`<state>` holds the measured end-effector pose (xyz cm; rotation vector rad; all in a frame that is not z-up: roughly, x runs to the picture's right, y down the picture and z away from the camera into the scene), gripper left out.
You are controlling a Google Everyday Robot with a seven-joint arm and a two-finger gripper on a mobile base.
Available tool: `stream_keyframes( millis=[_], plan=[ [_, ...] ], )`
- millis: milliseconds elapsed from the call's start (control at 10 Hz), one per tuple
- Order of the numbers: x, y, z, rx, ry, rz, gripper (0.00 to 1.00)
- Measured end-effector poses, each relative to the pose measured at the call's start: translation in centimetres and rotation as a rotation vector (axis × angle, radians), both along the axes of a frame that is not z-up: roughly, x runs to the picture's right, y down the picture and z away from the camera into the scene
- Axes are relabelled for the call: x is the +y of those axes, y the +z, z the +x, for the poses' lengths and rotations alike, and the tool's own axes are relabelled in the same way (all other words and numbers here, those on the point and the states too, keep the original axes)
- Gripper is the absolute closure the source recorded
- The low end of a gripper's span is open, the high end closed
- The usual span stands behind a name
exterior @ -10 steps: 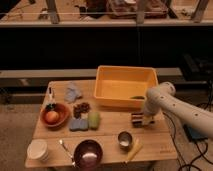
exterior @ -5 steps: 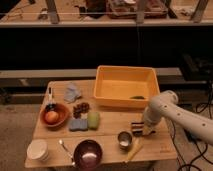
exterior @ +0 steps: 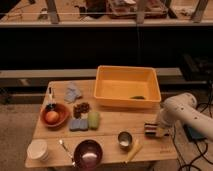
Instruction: Wipe table surface with eraser
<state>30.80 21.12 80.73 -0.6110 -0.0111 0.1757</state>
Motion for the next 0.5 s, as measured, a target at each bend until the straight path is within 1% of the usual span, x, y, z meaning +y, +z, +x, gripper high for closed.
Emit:
stream_keyframes(
  millis=[100,300,400,500],
  plan=[
    [-0.5,0.6,0.5,0.015,0.003,0.002,0.94],
    [-2.6,2.5,0.8,0.033,0.013,0.008,0.94],
    [-3.6,3.1,0.4,0.030,0.010,0.013,0.94],
    [-4.4,3.3,-0.2,0.017,0.007,0.022,0.94]
  ],
)
